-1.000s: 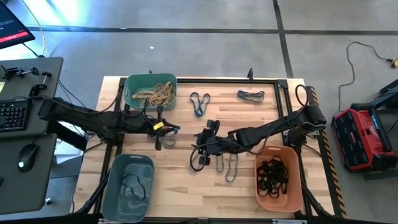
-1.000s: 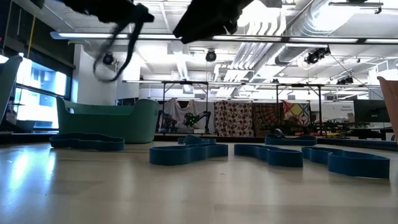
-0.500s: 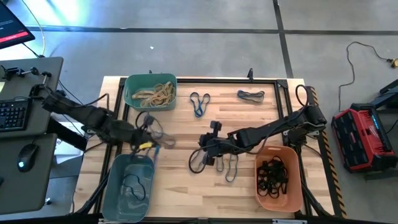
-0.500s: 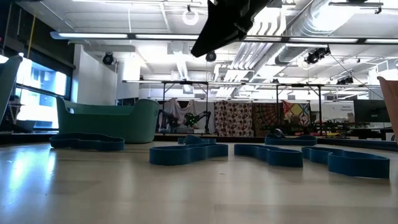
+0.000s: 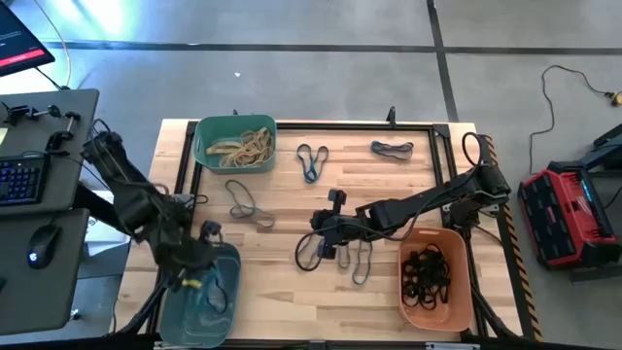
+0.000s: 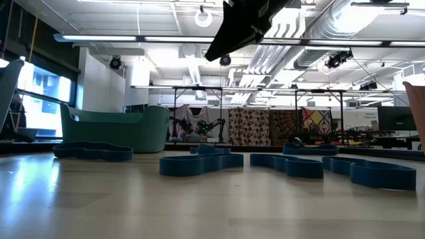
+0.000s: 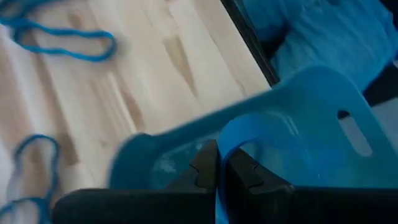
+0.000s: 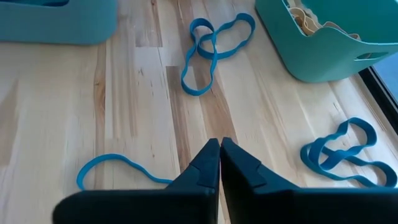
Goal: Sort rubber bands into baskets
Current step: Put the blue rubber band into the blue bin
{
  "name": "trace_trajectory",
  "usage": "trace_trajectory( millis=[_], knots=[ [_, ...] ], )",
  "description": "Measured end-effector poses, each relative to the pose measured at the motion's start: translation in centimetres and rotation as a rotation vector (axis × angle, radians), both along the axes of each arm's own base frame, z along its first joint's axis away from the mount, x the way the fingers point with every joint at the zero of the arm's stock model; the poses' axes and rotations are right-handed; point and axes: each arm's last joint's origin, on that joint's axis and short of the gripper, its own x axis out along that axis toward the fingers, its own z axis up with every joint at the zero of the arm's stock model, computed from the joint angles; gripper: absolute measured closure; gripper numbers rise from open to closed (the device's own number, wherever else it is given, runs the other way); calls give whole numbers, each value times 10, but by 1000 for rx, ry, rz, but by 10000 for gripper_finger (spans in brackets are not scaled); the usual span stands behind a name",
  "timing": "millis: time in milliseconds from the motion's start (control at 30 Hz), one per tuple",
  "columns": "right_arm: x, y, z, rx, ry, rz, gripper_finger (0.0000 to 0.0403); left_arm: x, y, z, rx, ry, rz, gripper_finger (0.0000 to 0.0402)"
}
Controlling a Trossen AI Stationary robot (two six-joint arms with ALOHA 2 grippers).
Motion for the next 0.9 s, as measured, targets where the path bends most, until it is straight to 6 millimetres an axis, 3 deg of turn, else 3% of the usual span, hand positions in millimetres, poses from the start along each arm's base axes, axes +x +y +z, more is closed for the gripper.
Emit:
trace_trajectory(
  millis=[333, 600, 900],
  knots=[
    [0, 0, 0, -1, 4, 0, 402, 7, -45, -44, 162, 64, -26, 401],
    [-2, -1, -2, -8, 29, 1, 402, 3, -44, -80, 98, 52, 31, 401],
    [-2, -1, -2, -8, 29, 0, 403, -7, -32, -118, 110, 159, 51, 401]
  ],
)
